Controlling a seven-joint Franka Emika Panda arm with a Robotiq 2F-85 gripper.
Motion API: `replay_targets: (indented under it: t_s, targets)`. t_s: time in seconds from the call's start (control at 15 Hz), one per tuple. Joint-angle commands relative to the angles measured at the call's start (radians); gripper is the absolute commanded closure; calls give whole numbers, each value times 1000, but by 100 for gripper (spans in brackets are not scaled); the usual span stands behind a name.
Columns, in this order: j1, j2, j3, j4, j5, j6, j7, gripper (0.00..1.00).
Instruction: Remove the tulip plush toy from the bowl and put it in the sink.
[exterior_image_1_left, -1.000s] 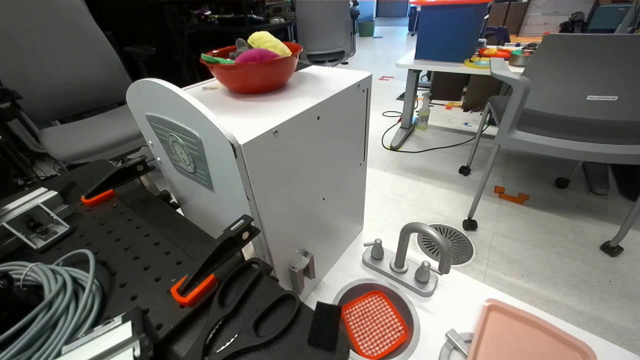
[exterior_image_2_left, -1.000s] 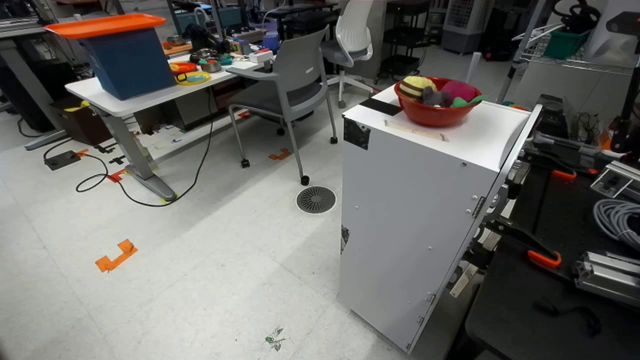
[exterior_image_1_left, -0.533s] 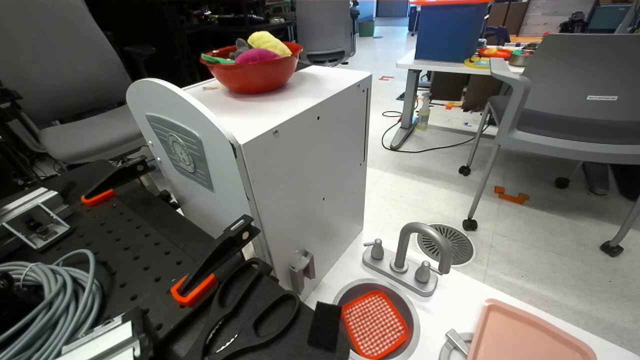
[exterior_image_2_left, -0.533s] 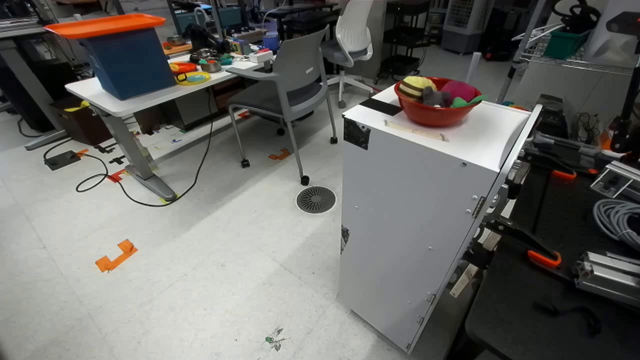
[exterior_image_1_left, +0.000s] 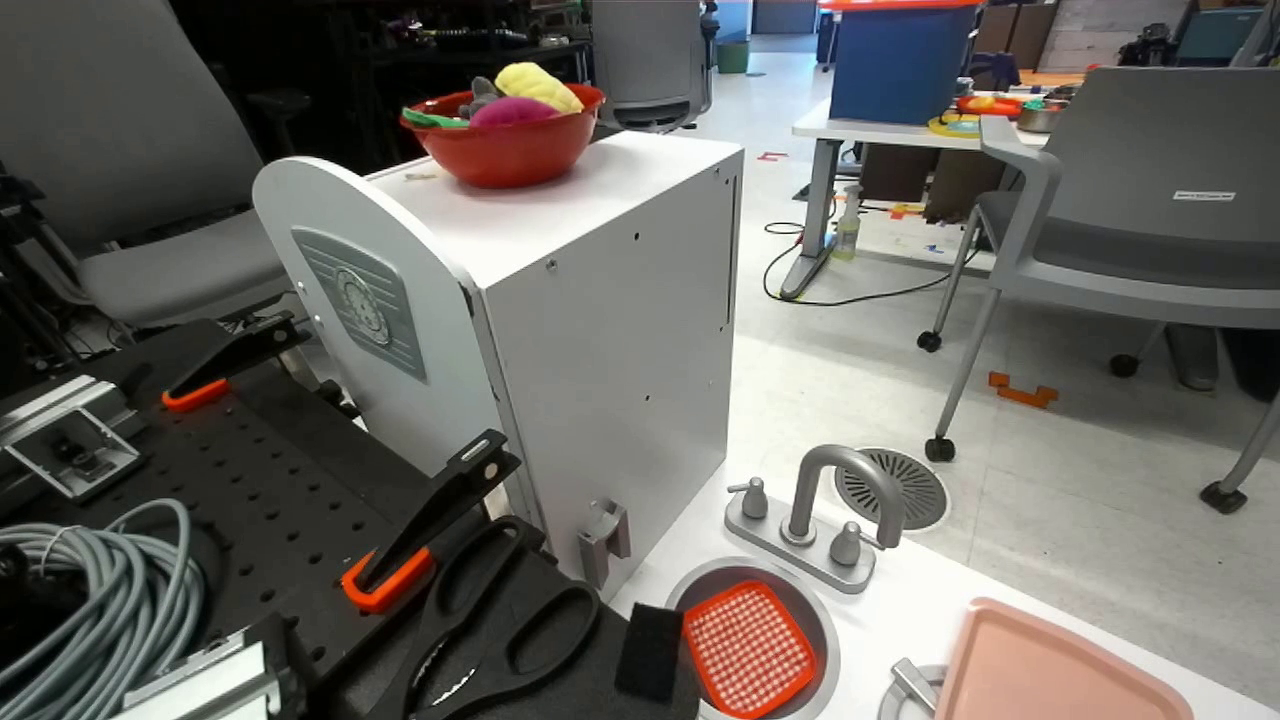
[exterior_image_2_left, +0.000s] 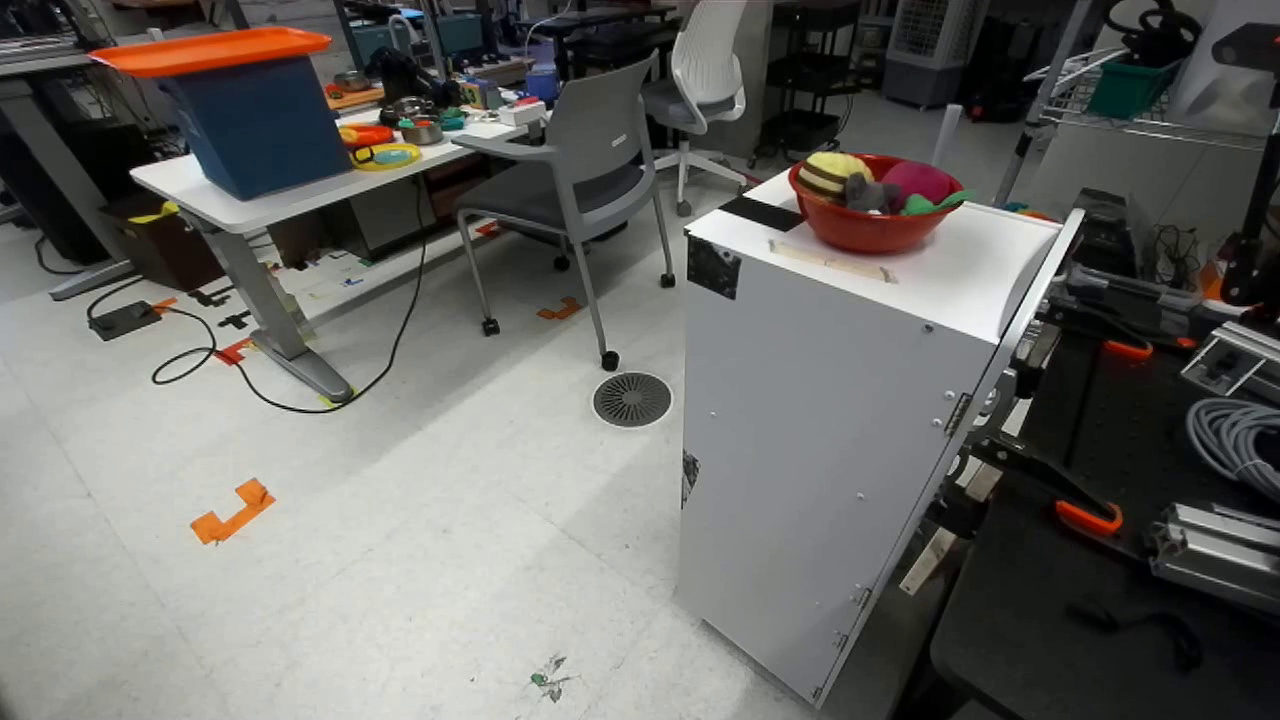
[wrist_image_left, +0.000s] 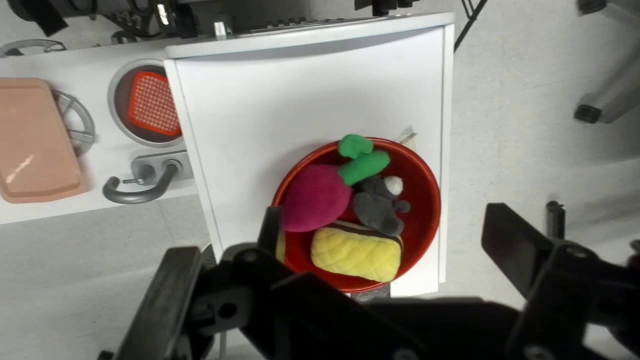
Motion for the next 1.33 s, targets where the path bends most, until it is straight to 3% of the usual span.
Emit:
replay_targets:
  t_s: [0.0, 0.33, 0.93, 1.27]
  targets:
    - [-41, -30, 41, 28, -108, -83, 95, 0]
    - [-43, -21, 55, 47, -155, -111, 121, 0]
    - [-48, 13, 32, 56, -131, -19, 87, 0]
    - [-51, 90, 22, 118, -129, -22, 77, 0]
